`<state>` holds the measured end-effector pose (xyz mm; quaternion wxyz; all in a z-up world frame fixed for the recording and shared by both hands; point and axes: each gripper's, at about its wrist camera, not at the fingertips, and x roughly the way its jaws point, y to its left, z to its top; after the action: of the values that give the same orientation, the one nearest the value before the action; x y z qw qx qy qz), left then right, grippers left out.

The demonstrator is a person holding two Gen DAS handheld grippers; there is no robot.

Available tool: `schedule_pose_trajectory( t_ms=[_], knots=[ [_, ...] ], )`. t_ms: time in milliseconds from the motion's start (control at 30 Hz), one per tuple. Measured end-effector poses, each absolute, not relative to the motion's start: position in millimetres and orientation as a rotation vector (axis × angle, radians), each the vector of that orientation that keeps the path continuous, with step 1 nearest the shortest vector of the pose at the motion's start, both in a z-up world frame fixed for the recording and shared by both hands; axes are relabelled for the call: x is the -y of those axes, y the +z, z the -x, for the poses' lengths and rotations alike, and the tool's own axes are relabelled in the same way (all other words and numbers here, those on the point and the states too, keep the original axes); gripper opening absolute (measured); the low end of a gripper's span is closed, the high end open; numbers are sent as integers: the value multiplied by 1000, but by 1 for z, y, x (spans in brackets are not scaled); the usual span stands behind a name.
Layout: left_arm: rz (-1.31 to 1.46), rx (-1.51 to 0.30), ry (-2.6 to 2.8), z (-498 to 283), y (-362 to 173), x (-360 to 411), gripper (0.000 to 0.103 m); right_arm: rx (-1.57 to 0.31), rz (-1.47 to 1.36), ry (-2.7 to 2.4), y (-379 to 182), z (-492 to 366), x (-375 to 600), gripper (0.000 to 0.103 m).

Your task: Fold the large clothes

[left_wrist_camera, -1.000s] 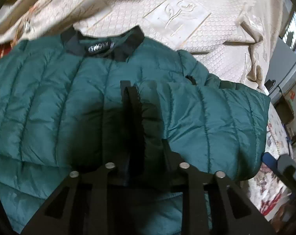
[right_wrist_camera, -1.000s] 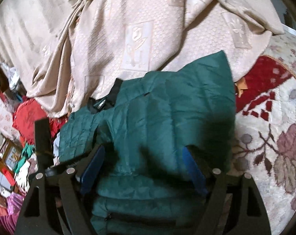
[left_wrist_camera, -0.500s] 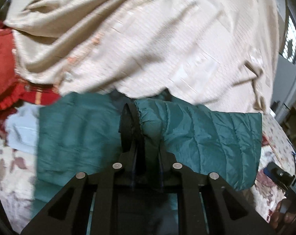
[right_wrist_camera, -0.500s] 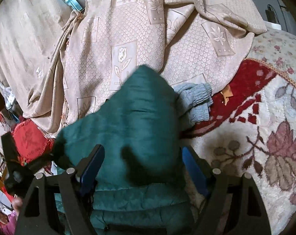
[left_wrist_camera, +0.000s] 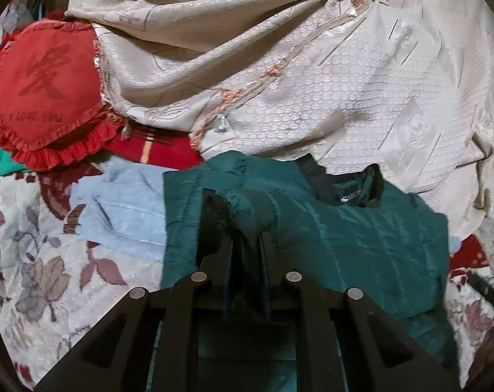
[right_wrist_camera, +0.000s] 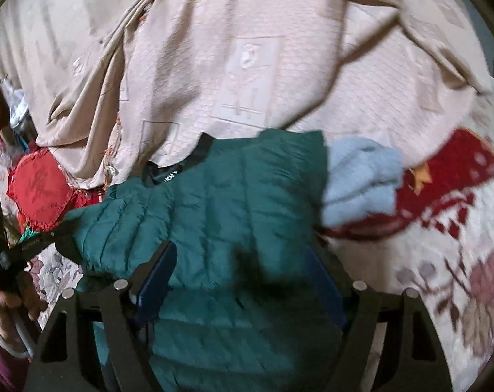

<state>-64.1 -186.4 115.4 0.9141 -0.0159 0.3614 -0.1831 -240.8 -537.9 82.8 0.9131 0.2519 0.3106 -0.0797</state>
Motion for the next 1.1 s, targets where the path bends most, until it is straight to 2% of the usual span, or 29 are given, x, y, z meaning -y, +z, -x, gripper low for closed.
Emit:
schedule_pose_trajectory(
  t_ms=[100, 300, 367, 433, 567, 700, 833, 967, 1100],
  knots=[
    [28, -756, -350, 60, 104, 180, 0, -683, -486, -144, 82, 209, 537, 70],
    [77, -853, -317, 37, 80, 160, 0, -858, -417, -127, 36, 143, 531, 70],
    [109, -858, -316, 36, 82, 151, 0, -861, -363, -119, 37, 139, 527, 71],
    [113, -836, -313, 38, 92, 144, 9, -854, -403, -77, 47, 145, 536, 71],
    [102, -777, -340, 48, 113, 143, 13, -737, -456, -123, 75, 175, 569, 71],
    [86, -757, -397, 55, 121, 159, 20, -699, -476, -248, 91, 192, 607, 71],
    [29, -790, -426, 56, 105, 188, 22, -696, -522, -289, 91, 195, 626, 71],
    [-44, -854, -369, 42, 72, 209, 22, -742, -464, -226, 73, 174, 600, 71],
    [-89, -876, -320, 30, 54, 220, 22, -770, -383, -179, 58, 136, 576, 64]
  ],
)
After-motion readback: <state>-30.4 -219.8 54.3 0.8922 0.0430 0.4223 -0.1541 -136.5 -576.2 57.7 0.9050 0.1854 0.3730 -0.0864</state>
